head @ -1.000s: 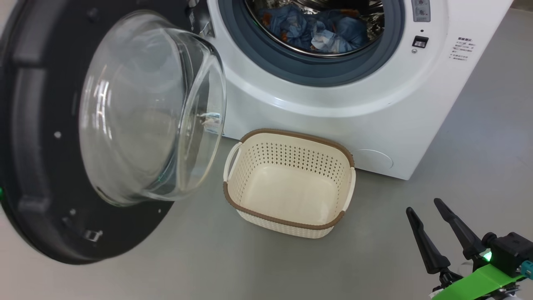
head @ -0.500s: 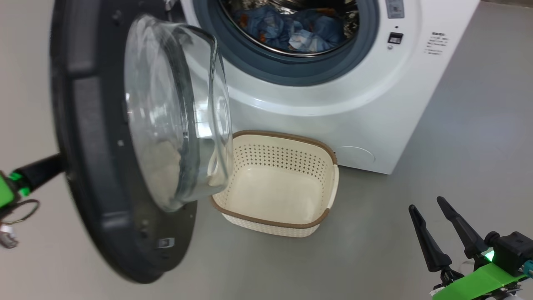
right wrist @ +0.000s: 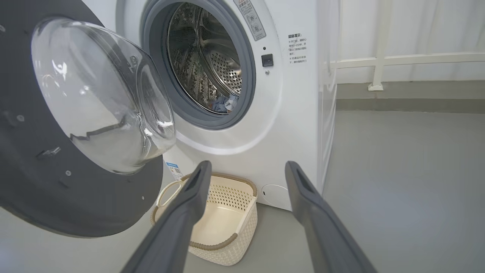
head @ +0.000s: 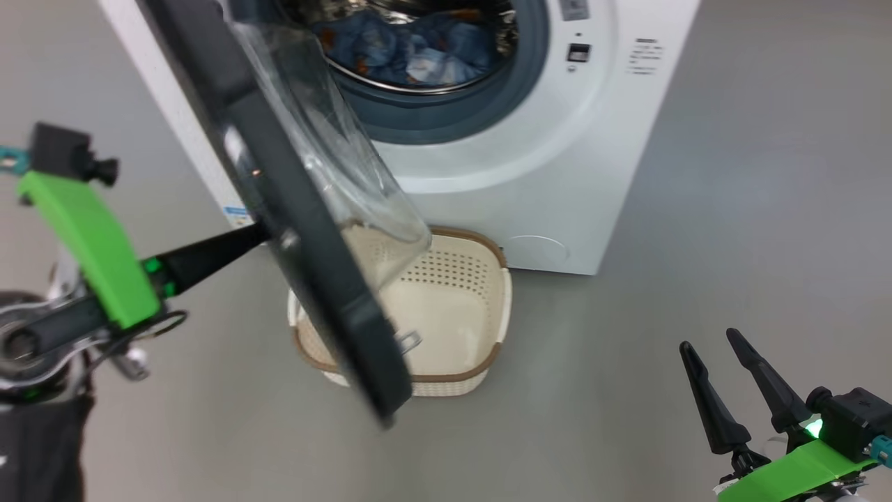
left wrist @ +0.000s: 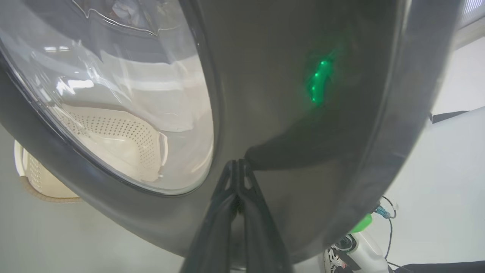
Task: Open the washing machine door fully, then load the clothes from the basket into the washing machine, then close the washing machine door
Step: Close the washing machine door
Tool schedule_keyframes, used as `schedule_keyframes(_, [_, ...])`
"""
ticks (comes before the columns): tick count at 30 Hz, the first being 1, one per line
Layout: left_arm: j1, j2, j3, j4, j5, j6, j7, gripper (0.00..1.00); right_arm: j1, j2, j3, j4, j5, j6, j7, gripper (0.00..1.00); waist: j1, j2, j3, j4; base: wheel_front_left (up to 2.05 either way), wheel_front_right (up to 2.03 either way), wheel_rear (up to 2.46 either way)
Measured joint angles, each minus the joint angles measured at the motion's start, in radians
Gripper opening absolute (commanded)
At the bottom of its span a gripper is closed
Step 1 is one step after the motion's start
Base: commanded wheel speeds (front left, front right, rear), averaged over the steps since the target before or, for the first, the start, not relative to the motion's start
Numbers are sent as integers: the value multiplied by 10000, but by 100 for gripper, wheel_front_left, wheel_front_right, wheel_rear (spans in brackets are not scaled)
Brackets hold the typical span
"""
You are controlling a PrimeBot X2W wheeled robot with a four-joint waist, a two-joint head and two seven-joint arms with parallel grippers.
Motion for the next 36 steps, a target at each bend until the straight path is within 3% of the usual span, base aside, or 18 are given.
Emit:
schedule_keyframes(10, [-1108, -846, -819, 698, 924, 6, -853, 0, -12, 201, -81, 0, 0, 0, 0, 100, 0, 0, 165, -986, 0, 0, 0])
schedule_keyframes(17, [-1664, -995, -924, 1465, 1319, -15, -1379, 0, -216, 234, -98, 23, 2, 0, 0, 100, 1, 0, 276, -1534, 0, 0, 0])
schedule_keyframes(26, [-1630, -853, -844, 1724, 1482, -188, -1958, 0, -231, 244, -247, 61, 2, 0, 0, 100, 0, 0, 224, -1519, 0, 0, 0])
schedule_keyframes(30, [-1378, -792, -713, 1722, 1756, -257, -2466, 29, -230, 244, -257, 73, 0, 0, 0, 100, -1, 0, 142, -1412, 0, 0, 0])
schedule_keyframes(36, [-182, -403, -650, 1870, 2270, -353, -3400, 49, -194, 238, -282, 86, 0, 0, 0, 100, -1, -1, -56, -1275, 0, 0, 0])
